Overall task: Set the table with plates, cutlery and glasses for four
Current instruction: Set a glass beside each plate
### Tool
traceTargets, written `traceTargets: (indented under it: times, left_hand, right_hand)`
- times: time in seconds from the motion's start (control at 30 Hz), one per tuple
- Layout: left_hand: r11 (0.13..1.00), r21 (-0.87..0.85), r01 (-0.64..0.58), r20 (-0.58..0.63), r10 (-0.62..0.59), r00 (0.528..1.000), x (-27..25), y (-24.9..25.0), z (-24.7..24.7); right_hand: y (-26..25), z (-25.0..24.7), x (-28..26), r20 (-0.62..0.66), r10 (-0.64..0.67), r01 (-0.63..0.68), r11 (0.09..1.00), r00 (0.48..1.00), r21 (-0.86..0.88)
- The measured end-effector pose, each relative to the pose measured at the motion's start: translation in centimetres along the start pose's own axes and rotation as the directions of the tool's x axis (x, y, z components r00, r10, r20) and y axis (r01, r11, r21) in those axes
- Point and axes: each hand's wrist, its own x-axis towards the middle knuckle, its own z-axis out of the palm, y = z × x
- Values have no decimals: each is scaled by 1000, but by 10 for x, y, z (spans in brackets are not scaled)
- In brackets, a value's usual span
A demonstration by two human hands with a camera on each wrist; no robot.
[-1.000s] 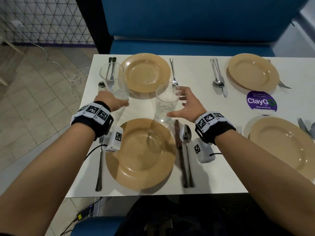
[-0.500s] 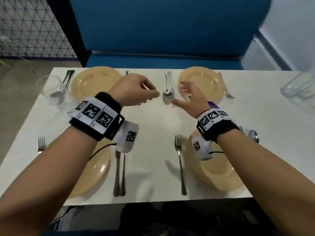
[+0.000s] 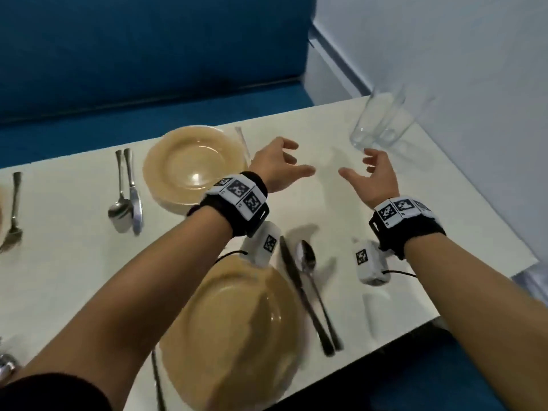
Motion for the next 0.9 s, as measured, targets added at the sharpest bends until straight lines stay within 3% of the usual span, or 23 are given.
traceTargets:
  times: [0.2,0.4,0.6,0.77,0.9]
  left_hand:
    - [998,-27,52,-6,-52,999,114,60,112]
    - [994,-81,71,-93,-78,993,190,84,175]
    - [995,-84,51,-199,-67,978,220,77,200]
    - [998,-66,18,-241,-34,970,213,68,197]
    - [996,-88,2,-272,-26,962,176,51,169]
  right_hand:
    - [63,-71,135,-84,177,-169,981,981,91]
    - [86,-85,223,27,199,-201,970,980,137]
    - [86,-73,255,166,97,-128,974,981,188]
    - [83,-64,255,78,80,-93,980,994,178]
    - [72,-51,212,38,27,-33,986,999,164]
